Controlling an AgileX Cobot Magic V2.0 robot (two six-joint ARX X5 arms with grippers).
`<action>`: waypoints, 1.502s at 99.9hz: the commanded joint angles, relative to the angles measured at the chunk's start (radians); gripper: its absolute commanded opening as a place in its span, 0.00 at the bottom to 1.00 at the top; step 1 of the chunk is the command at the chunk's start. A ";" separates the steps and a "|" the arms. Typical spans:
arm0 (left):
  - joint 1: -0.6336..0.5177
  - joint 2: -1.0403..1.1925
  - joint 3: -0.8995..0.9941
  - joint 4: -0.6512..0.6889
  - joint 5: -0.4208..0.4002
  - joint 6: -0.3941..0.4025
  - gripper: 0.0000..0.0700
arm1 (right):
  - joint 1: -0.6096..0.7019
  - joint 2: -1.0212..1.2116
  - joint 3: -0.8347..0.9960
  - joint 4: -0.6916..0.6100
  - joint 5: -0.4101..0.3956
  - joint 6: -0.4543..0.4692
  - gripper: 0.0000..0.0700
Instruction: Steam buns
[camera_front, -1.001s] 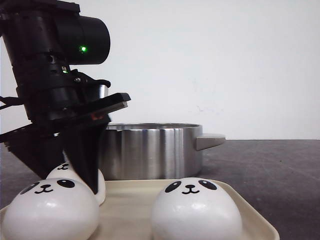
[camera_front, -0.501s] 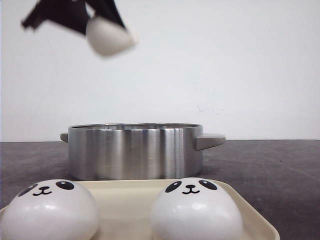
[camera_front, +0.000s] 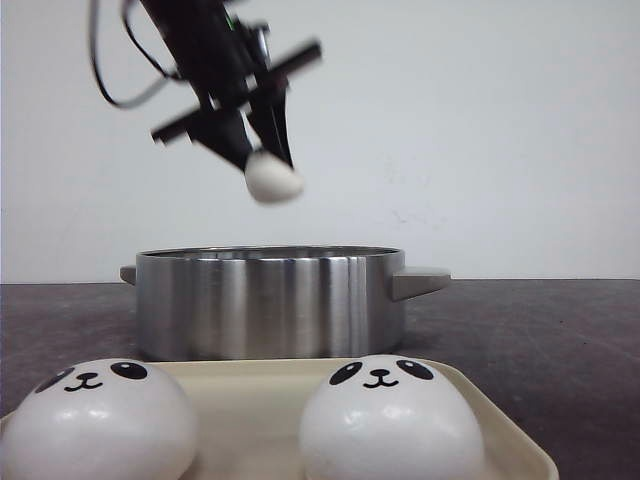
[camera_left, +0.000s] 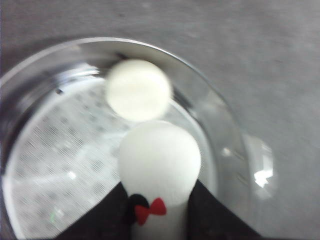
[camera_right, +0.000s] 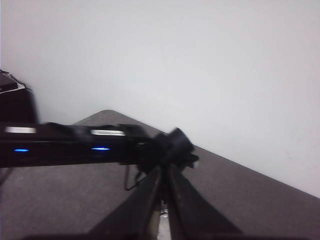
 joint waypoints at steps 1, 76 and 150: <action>-0.001 0.082 0.061 -0.024 -0.013 0.013 0.01 | 0.014 0.014 0.021 -0.071 0.007 0.040 0.02; 0.066 0.229 0.108 -0.133 -0.018 0.029 0.92 | 0.135 0.028 0.020 -0.071 0.017 0.109 0.02; 0.015 -0.388 0.222 -0.130 -0.023 0.040 0.31 | -0.200 0.011 -0.176 -0.076 -0.155 0.222 0.02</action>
